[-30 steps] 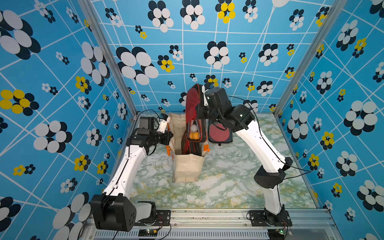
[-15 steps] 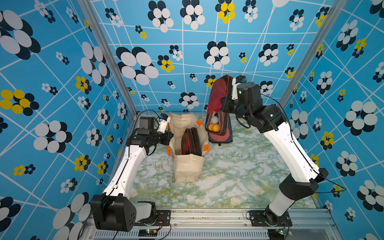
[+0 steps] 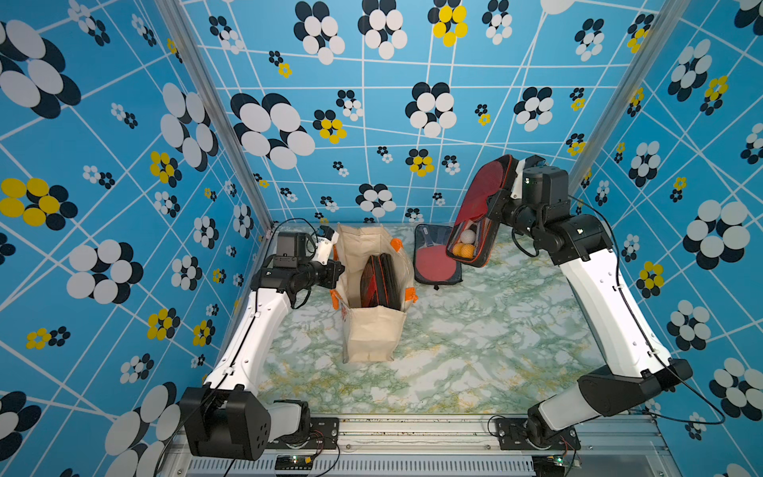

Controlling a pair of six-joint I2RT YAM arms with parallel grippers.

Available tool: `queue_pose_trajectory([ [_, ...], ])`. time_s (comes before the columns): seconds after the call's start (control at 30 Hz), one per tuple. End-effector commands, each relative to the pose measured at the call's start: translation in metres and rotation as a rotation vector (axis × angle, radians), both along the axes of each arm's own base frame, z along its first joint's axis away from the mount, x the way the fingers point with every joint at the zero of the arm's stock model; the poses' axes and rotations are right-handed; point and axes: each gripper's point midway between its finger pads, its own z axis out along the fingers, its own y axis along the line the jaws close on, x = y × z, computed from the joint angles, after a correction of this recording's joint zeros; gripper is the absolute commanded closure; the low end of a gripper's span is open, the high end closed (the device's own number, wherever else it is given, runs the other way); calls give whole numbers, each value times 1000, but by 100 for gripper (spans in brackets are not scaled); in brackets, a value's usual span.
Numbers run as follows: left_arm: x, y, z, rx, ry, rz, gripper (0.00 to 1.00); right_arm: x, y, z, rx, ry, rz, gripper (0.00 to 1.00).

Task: Remove the ping pong set from the canvas bag
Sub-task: Place the ping pong set at the center of the board.

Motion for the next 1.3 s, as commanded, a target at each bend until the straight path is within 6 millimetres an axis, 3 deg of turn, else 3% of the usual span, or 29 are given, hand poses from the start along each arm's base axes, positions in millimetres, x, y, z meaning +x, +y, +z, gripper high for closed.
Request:
queue_pose_trajectory([
  [0.0,1,5,-1,15,-8,-1,100,2,-12,36,92,-124,4,100],
  [0.23,2,5,-2,14,-5,1,100,41,-45,-30,150,28,12,100],
  [0.3,2,5,-1,16,-10,4,100,56,-65,-53,180,73,-7,100],
  [0.5,-1,7,-1,19,-15,6,100,86,-88,-108,225,169,20,100],
  [0.97,-1,7,5,9,-32,11,100,123,-131,-186,207,317,4,100],
  [1.27,-3,12,10,-28,-38,34,100,141,-135,-231,219,371,40,100],
])
